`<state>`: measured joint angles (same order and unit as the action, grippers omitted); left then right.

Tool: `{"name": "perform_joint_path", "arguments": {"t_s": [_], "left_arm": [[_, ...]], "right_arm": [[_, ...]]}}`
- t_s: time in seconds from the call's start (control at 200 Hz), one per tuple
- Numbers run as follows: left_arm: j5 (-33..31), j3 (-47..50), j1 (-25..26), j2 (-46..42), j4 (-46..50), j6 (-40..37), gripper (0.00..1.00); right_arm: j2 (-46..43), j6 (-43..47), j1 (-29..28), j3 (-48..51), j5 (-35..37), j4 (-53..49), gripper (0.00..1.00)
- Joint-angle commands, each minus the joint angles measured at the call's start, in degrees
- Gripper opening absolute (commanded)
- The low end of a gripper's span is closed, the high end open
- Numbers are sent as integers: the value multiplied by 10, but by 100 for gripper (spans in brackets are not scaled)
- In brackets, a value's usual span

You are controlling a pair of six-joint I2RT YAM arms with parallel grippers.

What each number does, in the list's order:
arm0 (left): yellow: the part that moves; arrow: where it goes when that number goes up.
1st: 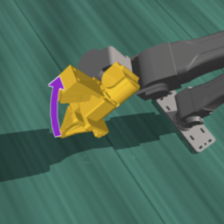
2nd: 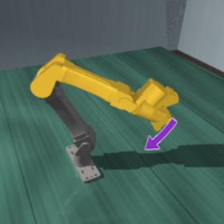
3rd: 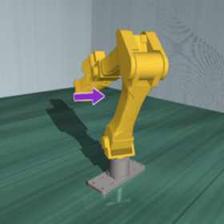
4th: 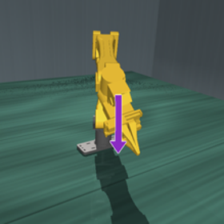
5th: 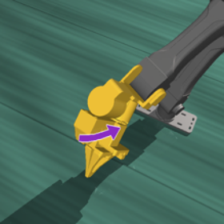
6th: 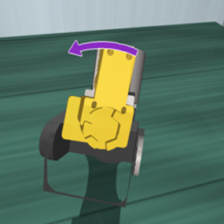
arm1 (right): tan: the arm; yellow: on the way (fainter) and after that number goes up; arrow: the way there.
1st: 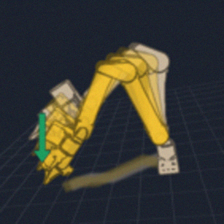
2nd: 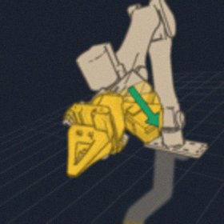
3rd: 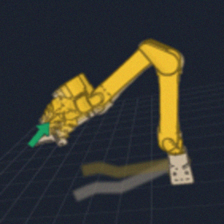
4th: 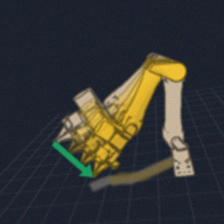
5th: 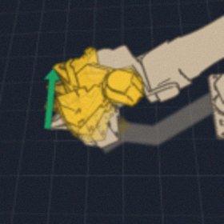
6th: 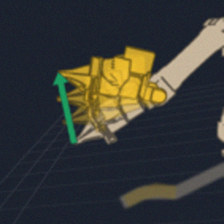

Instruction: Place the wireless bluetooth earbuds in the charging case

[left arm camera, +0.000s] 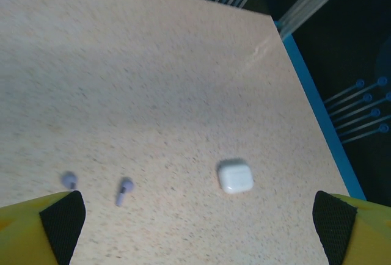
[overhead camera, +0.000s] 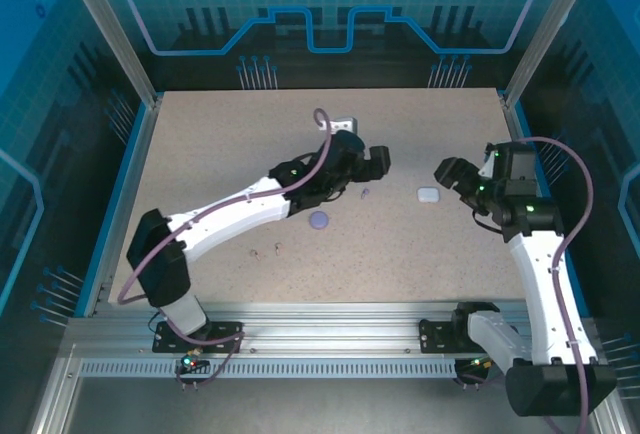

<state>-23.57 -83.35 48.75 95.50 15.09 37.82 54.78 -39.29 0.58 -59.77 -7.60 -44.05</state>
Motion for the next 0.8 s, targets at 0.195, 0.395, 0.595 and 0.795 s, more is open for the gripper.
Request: {"name": "perform_joint_path", "arguments": {"t_s": [0.195,0.395,0.595,0.795], "left_arm": [[-104,79,-55,-100,40,-67,99],[-62,169,-137,-194,11,-30,99],[-18,235,-222,-252,-15,-26,99],[42,267,-312,-284,-22,49,99]], "right_arm": [[82,-29,-176,9,109,6,79],[194,-70,-272,-29,171,0,79],[340,-116,-357,-130,209,-32,79],[514,-174,-419,-294,226,-111,78]]}}
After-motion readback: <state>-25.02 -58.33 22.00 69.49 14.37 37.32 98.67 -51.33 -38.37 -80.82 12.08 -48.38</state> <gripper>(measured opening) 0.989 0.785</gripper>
